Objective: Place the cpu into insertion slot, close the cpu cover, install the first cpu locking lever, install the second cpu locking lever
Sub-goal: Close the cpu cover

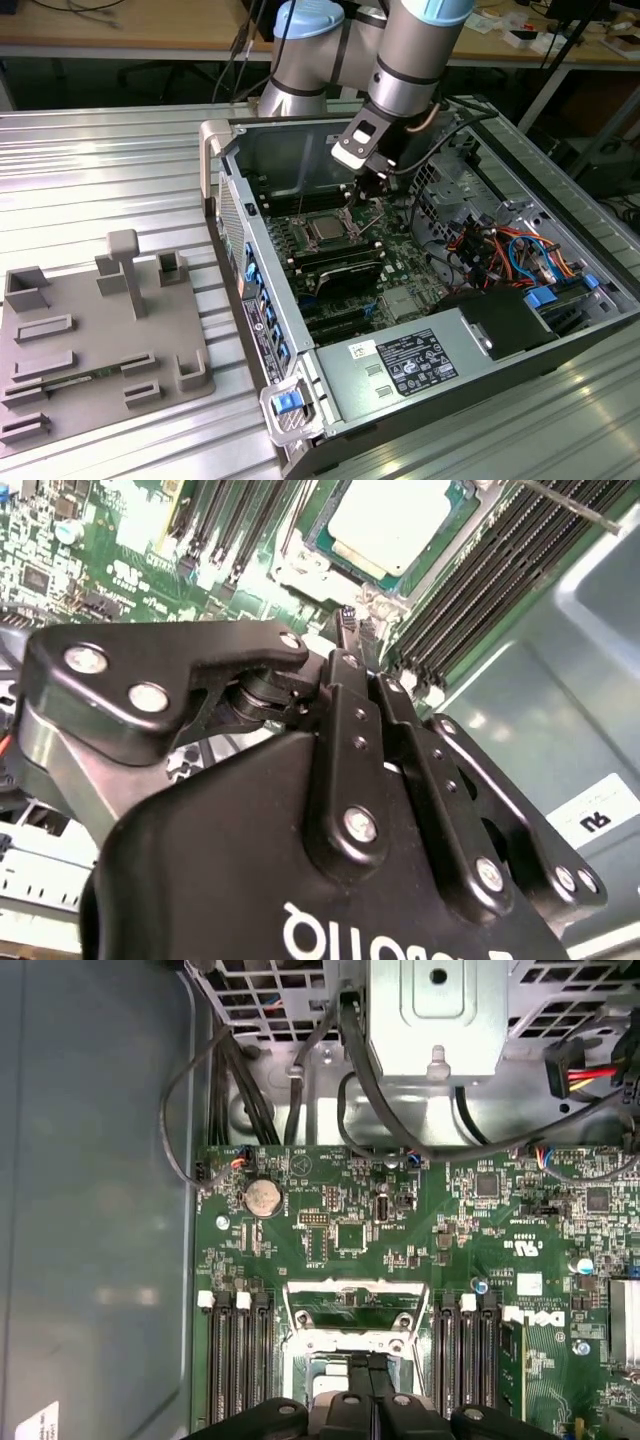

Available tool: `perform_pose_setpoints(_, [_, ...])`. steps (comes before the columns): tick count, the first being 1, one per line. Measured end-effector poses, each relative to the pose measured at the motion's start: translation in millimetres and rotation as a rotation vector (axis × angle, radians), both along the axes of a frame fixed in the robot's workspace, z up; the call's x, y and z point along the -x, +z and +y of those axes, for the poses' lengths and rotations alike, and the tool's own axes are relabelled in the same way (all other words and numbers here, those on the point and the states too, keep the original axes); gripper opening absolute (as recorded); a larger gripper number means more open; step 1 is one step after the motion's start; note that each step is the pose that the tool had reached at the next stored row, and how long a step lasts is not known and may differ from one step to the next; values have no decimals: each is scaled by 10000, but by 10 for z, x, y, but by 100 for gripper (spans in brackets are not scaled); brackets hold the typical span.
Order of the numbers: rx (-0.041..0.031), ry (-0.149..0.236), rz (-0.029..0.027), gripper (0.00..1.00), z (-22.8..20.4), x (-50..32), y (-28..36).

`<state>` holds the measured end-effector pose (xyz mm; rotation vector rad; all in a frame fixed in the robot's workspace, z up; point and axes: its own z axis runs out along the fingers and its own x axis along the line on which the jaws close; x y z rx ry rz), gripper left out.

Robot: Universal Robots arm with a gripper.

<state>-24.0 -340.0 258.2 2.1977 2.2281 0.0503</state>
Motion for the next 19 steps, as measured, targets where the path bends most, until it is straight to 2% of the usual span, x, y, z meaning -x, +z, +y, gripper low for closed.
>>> perform_pose_setpoints(7, [2, 1, 2, 11, -1, -168, 15])
perform_pose_setpoints(9, [2, 1, 1, 11, -1, -230, 37])
perform_pose_setpoints(14, [2, 1, 1, 11, 0, -326, 101])
perform_pose_setpoints(19, [1, 0, 1, 11, 0, -462, 116])
